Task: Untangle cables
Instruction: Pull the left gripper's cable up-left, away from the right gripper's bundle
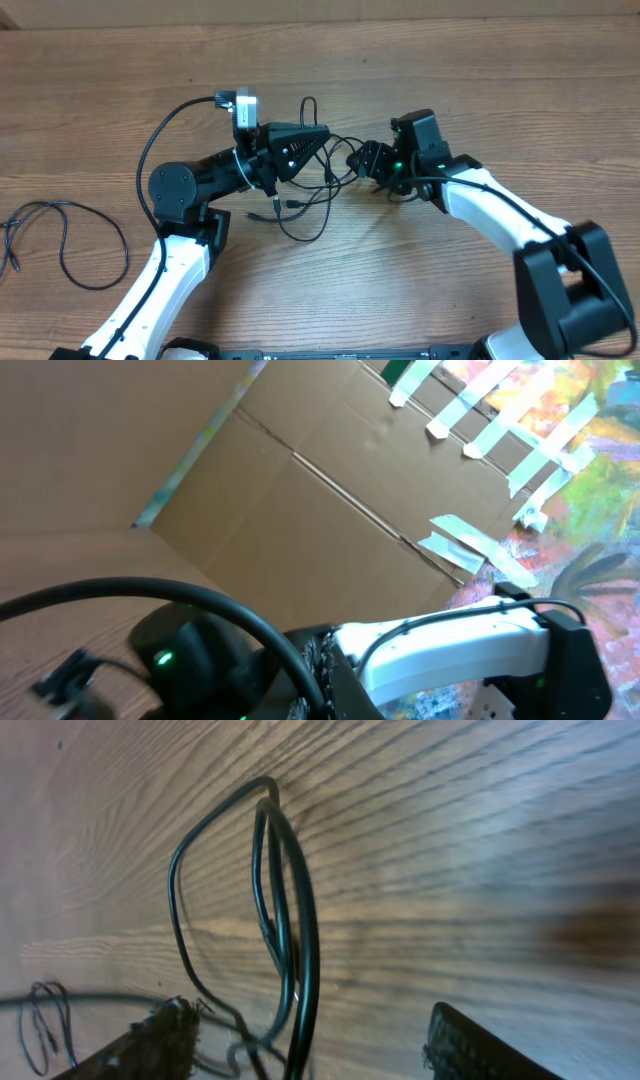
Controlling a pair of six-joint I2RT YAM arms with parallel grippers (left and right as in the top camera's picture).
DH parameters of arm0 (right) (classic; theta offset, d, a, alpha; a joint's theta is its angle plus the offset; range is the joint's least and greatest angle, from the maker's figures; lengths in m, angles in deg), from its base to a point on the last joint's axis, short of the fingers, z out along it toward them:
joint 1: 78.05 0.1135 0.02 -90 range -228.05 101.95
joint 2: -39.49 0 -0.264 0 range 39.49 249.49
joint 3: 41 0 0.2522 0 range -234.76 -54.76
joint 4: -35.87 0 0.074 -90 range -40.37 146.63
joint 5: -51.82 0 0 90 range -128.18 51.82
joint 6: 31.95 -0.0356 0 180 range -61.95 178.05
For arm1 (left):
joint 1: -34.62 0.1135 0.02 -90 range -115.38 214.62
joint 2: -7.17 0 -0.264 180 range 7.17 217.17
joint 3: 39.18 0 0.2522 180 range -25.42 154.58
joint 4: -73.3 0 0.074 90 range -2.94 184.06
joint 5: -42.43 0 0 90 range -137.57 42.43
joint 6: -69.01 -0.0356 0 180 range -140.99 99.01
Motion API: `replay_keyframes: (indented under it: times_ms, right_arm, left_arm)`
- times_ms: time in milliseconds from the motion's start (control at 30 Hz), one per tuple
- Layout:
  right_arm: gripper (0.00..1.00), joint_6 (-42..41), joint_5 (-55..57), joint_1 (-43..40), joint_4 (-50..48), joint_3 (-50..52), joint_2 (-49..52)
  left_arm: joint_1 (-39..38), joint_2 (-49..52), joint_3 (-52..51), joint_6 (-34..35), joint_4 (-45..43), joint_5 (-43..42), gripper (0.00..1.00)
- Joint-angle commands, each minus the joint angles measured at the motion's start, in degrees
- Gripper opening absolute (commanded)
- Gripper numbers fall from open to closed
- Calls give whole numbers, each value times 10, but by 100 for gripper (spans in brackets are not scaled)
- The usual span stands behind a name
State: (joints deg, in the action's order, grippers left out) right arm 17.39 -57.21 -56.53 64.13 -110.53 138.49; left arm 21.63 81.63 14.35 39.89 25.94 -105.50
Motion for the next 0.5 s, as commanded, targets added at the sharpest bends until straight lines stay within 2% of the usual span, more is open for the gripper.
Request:
replay_keyframes:
  times_ms: [0, 67, 133, 267, 467]
  right_arm:
    - [68, -54, -30, 15, -33, 2, 28]
    - [63, -58, -34, 21, -49, 2, 37]
    - [49, -58, -31, 25, -53, 2, 38]
    - [5, -57, -17, 23, -51, 2, 38]
    - [4, -24, 14, -43, -15, 2, 38]
  left_arm:
    - [3, -9, 26, -4, -5, -6, 4]
    - [3, -9, 31, -4, -6, -6, 4]
    - [3, -10, 33, -4, -7, -6, 4]
    - [13, -11, 33, -5, -8, -4, 4]
    - [101, -11, 40, 24, -9, -5, 4]
